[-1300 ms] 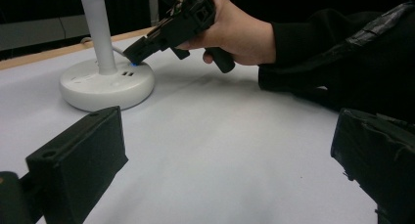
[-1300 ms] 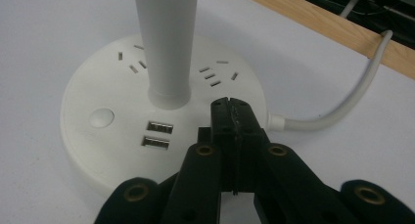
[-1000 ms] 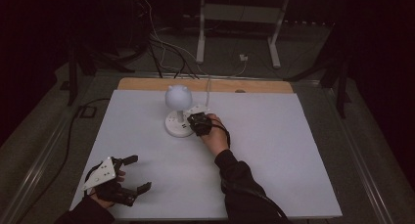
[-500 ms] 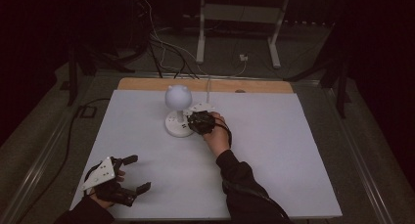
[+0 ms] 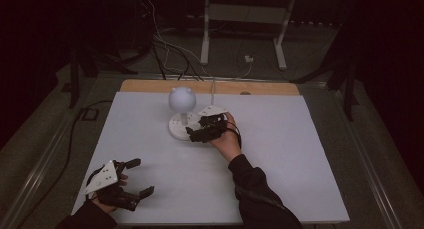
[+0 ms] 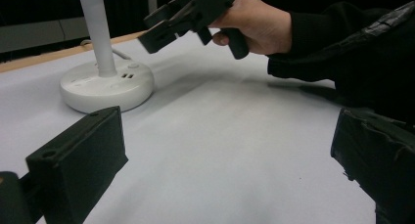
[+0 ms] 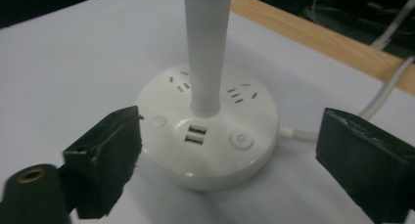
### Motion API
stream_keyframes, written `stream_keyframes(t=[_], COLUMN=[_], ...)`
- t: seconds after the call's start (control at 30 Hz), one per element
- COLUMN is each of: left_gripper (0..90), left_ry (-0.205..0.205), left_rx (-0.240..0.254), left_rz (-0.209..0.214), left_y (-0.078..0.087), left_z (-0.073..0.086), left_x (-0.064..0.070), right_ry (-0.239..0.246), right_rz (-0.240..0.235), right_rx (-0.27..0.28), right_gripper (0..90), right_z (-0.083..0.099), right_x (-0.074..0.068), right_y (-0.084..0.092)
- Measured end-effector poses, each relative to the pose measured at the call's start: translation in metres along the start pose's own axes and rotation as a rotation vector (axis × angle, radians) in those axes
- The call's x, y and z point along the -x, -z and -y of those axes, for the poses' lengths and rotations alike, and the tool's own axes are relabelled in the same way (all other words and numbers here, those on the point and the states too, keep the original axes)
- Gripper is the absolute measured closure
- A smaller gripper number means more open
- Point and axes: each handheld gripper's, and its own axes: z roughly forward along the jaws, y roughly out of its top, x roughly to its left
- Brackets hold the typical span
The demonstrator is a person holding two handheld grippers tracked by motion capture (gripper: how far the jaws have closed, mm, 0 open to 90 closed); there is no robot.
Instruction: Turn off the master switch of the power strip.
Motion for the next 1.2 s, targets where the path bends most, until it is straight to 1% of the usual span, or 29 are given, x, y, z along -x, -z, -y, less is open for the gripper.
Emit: stream_keyframes(t=[0.03, 0.07, 0.1, 0.13, 0.2, 0.27, 0.3, 0.47, 0.53, 0.6, 0.8, 0.9, 1.0, 1.2], left_gripper=[0.4, 0.4, 0.4, 0.4, 0.4, 0.4, 0.4, 0.4, 0.4, 0.4, 0.4, 0.4, 0.4, 0.4], left_ry=[0.000, 0.000, 0.000, 0.000, 0.000, -0.003, -0.002, 0.000, 0.000, 0.000, -0.001, -0.001, -0.005, -0.004], left_rx=[-0.001, -0.002, -0.003, -0.004, -0.003, -0.005, -0.005, -0.007, -0.008, -0.006, -0.011, -0.011, -0.013, -0.013], left_rz=[0.000, -0.001, 0.000, -0.001, 0.000, 0.000, 0.000, -0.002, -0.001, -0.003, -0.004, -0.004, -0.004, -0.005], left_y=[0.000, 0.000, 0.000, 0.000, -0.001, -0.001, -0.001, -0.001, -0.001, -0.001, -0.001, -0.001, -0.002, -0.002], left_z=[0.000, 0.000, 0.000, 0.000, 0.000, 0.000, 0.000, 0.000, 0.000, 0.000, 0.001, 0.001, 0.001, 0.001], left_x=[0.000, 0.000, 0.000, 0.000, 0.000, 0.000, 0.000, 0.000, 0.000, 0.000, 0.000, 0.000, 0.000, 0.000], right_ry=[-0.008, -0.026, -0.034, -0.037, -0.037, -0.053, -0.052, -0.009, -0.001, 0.018, 0.020, 0.027, 0.028, 0.013], right_rz=[-0.007, -0.026, -0.052, -0.067, -0.074, -0.098, -0.101, -0.121, -0.141, -0.135, -0.145, -0.139, -0.132, -0.127], right_rx=[0.003, -0.003, -0.013, -0.017, -0.020, -0.021, -0.023, -0.021, -0.020, -0.023, -0.015, -0.017, -0.021, -0.021], right_gripper=[5.6, 0.8, 0.7, 0.1, 0.1, 0.1, 0.1, 0.1, 0.1, 0.1, 0.1, 0.1, 0.1, 0.1], right_z=[0.000, 0.000, -0.001, -0.002, -0.003, -0.005, -0.005, -0.005, -0.003, -0.002, 0.006, 0.013, 0.021, 0.037], right_x=[0.001, 0.002, 0.003, 0.003, 0.004, 0.005, 0.005, 0.008, 0.010, 0.012, 0.019, 0.024, 0.028, 0.036], right_y=[0.002, 0.004, 0.006, 0.008, 0.012, 0.017, 0.020, 0.033, 0.040, 0.047, 0.068, 0.077, 0.086, 0.103])
